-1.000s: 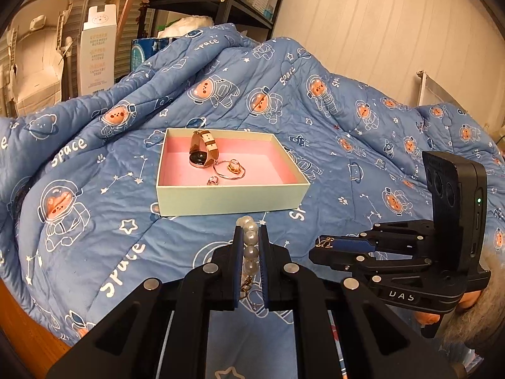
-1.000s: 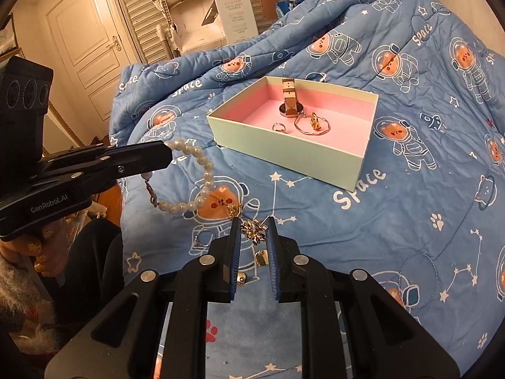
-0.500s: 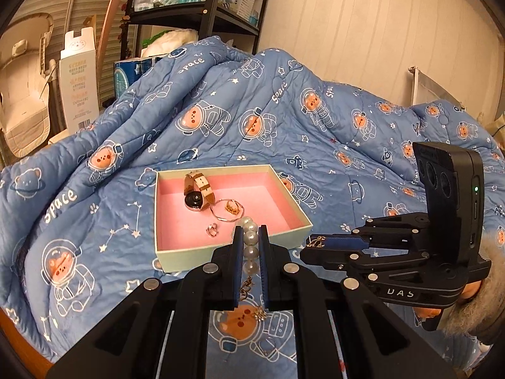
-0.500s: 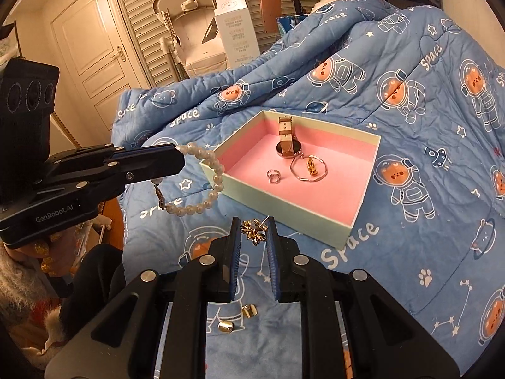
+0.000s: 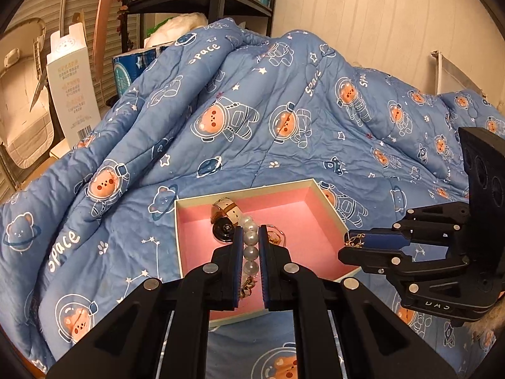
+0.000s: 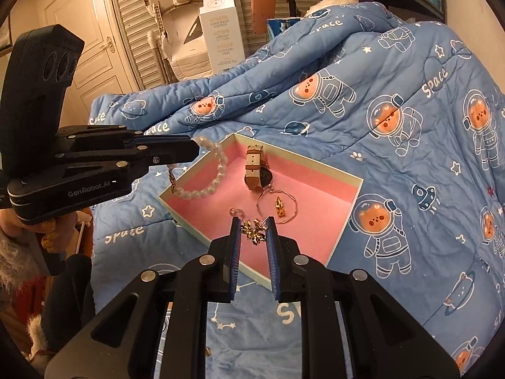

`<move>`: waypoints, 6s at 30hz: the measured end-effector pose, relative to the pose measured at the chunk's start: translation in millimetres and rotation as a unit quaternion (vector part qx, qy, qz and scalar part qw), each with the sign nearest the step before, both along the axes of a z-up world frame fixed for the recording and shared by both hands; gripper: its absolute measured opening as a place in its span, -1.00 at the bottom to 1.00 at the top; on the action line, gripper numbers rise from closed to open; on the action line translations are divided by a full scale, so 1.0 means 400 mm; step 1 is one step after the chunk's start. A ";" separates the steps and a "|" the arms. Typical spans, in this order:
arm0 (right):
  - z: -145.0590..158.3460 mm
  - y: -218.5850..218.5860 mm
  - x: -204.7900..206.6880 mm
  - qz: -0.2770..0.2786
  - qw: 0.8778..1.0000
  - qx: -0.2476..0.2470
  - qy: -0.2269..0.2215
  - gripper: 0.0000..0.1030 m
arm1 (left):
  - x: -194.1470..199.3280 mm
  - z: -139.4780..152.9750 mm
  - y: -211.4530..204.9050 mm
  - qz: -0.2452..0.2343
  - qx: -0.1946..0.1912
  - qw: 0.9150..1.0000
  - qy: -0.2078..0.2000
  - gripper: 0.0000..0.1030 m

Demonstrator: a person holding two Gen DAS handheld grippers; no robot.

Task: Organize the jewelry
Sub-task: 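Carry the pearl bracelet and gold earring over the pink box with both grippers, then open both grippers to drop the bracelet and earring, then lift away, then grasp a silver ring with the left gripper while the right grasps a gold earring, then carry the ring and earring into the box with both grippers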

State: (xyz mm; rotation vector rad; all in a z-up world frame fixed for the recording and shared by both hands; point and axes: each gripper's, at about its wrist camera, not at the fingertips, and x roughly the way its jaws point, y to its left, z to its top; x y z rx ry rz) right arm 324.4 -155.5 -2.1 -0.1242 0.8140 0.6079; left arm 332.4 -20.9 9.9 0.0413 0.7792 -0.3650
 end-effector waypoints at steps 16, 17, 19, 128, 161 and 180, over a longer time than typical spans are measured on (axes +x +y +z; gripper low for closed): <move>-0.086 0.055 0.092 0.016 0.997 -0.057 0.048 -0.68 | 0.086 -0.095 -0.006 0.021 0.013 0.998 0.063 -0.83; -0.090 0.060 0.096 0.019 0.997 -0.063 0.050 -0.68 | 0.089 -0.103 -0.005 0.024 0.015 0.997 0.068 -0.83; -0.098 0.070 0.102 0.028 0.995 -0.076 0.057 -0.68 | 0.092 -0.116 -0.005 0.027 0.019 0.997 0.073 -0.83; -0.233 -0.012 -0.357 -0.021 0.998 -0.011 0.052 -0.71 | -0.391 -0.269 -0.071 0.009 0.006 1.000 0.019 -0.37; -0.126 0.006 -0.297 -0.008 0.999 0.036 0.031 -0.71 | -0.375 -0.165 -0.006 0.029 -0.048 0.998 0.009 -0.64; -0.039 0.003 -0.004 -0.009 1.000 -0.017 0.022 -0.71 | -0.116 -0.075 -0.021 -0.009 -0.039 0.998 0.045 -0.64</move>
